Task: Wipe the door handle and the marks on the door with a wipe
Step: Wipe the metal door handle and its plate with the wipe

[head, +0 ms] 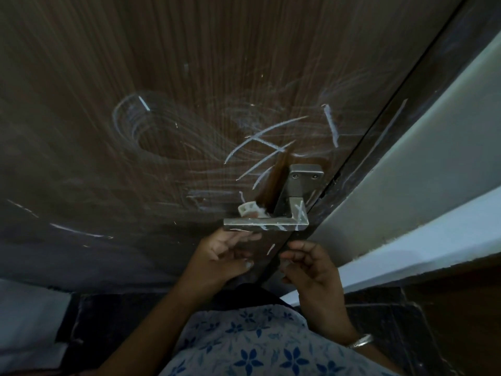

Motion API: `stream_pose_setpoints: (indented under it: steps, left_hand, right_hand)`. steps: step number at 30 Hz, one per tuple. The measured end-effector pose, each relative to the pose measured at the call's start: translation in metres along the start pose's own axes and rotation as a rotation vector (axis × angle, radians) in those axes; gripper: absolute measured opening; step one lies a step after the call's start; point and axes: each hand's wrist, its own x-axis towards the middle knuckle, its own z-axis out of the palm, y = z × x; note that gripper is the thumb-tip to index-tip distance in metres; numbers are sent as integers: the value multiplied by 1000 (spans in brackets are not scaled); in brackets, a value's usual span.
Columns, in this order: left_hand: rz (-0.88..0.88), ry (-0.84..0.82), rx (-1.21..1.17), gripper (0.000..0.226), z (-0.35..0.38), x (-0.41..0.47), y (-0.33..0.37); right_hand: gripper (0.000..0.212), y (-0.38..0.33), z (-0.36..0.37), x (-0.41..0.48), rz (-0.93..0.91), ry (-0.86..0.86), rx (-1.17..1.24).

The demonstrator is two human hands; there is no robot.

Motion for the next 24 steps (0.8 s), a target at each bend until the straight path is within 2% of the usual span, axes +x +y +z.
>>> stream_pose_setpoints:
  steps: [1,3,5,9,11,13,17,19,21,24]
  left_hand:
    - [3,-6,-21,54,-4,-4,-1]
    - [8,-56,-28,59,-7,-10,0]
    - [-1,-114,-15,52,-6,-12,3]
    - [-34,-185,79,39,-3,-11,10]
    - [-64,-185,131,38,-2,-12,13]
    - [-64,-170,145,31,-1,-13,14]
    - [-13,30,152,25,-9,-13,24]
    - [10,113,86,24,-12,-12,31]
    - [47,147,42,25,-11,-11,37]
    - [103,163,101,24,-11,-8,42]
  right_hand:
    - [23,-2,3,1,8,-27,13]
    - [30,-5,9,3,38,-120,78]
    - [32,-9,16,5,45,-209,115]
    - [22,-11,20,8,-64,-220,-60]
    - [14,-12,14,7,-107,-179,-123]
    - [16,-13,5,5,-200,-91,-261]
    - [27,-24,-12,3,-634,124,-680]
    - [29,-33,-18,6,-759,196,-769]
    - [34,-39,-20,10,-793,239,-738]
    - [26,-42,-11,19,-613,231,-444]
